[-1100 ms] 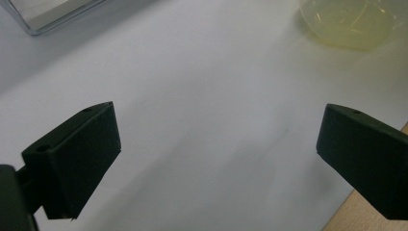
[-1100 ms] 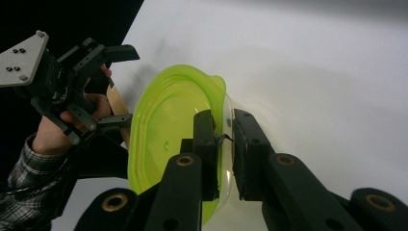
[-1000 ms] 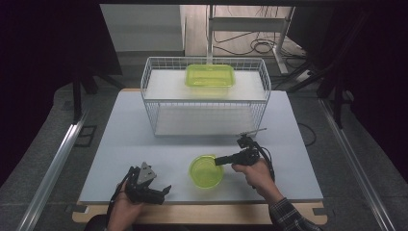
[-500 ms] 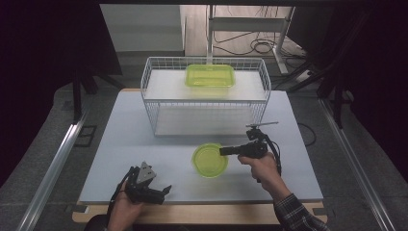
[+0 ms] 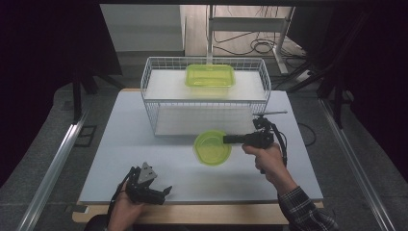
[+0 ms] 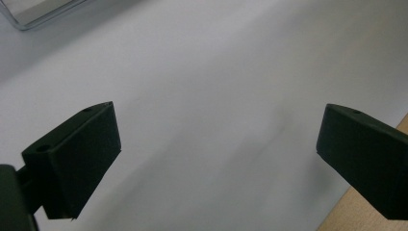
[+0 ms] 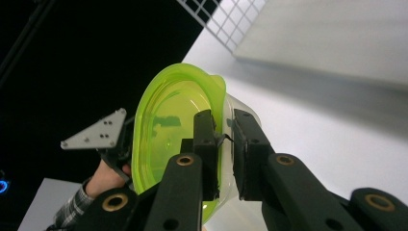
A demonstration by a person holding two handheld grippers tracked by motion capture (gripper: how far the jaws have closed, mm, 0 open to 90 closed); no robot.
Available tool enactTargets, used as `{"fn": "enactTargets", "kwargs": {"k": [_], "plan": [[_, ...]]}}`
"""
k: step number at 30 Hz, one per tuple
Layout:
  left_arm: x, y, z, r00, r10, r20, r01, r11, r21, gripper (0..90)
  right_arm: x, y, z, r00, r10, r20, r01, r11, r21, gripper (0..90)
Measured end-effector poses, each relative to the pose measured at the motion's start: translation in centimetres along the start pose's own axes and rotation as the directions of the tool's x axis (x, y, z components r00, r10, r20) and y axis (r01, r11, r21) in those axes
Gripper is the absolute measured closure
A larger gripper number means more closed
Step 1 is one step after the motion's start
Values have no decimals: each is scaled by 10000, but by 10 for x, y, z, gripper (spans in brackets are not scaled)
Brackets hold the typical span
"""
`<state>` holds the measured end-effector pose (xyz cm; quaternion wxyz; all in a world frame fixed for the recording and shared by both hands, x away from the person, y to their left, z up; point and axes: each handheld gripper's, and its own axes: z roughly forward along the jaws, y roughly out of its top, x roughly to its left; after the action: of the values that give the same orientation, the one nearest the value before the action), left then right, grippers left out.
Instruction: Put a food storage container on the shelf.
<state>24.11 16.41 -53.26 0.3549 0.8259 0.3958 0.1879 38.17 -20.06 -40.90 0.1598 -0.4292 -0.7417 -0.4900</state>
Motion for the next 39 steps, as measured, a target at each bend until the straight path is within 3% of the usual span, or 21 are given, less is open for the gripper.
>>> {"fn": "enactTargets", "kwargs": {"k": [21, 39], "plan": [[-1, 0, 1, 10000, 97, -15, -97, 9999, 83, 14, 27, 50, -30, 10000, -11, 15, 13, 9931, -1171, 808], [-1, 0, 1, 9999, 96, -42, -96, 9999, 90, 14, 51, 105, -44, 9990, -321, 301, 379, 9755, -2166, 808]]}}
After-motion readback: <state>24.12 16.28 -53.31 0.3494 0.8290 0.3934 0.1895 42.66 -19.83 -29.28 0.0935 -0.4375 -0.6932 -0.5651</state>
